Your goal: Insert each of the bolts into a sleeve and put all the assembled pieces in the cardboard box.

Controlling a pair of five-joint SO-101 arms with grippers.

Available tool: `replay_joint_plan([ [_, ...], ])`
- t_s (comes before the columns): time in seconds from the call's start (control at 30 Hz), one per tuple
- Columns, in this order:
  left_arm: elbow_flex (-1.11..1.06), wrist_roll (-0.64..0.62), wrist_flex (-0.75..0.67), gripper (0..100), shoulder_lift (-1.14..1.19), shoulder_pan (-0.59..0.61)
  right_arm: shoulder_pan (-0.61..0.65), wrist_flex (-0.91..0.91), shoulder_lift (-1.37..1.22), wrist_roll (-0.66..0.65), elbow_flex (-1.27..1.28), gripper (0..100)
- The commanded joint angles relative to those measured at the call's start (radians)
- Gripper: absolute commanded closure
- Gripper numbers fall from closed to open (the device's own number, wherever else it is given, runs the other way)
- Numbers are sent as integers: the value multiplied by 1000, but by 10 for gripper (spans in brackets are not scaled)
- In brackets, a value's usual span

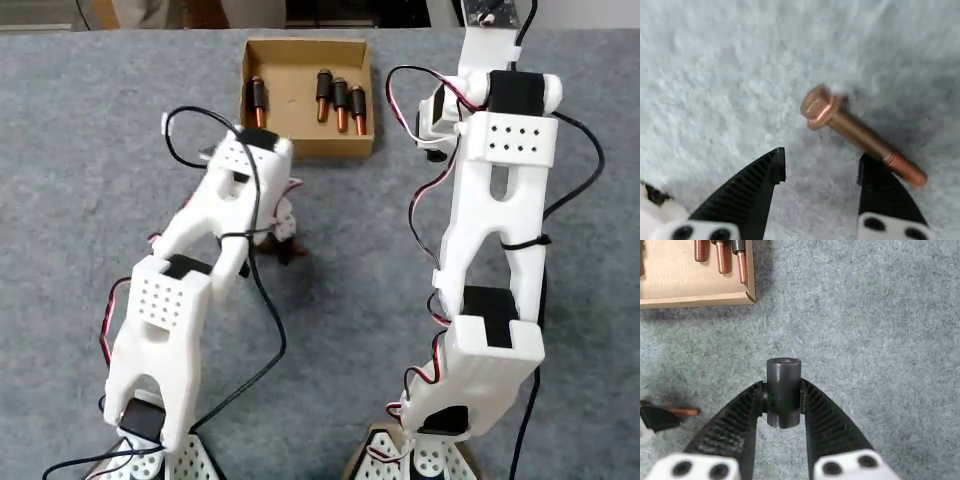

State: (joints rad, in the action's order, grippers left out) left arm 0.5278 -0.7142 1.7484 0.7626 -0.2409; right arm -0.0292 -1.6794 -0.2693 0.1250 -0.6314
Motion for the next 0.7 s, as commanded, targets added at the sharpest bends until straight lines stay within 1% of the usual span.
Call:
replay_joint_plan([
  [0.0, 78, 38, 11, 757, -5, 61, -12, 18, 10, -9, -33, 996],
  [0.3, 103, 43, 11, 757, -142, 61, -15, 12, 5, -9, -51, 996],
  [0.4, 95, 26, 11, 757, -165, 63, -12, 12, 5, -9, -47, 996],
  [0.57, 103, -109, 9, 754, -165, 60, -12, 12, 5, -8, -48, 996],
  [0.67, 64, -204, 9, 753, -159, 54, -12, 12, 5, -8, -48, 996],
])
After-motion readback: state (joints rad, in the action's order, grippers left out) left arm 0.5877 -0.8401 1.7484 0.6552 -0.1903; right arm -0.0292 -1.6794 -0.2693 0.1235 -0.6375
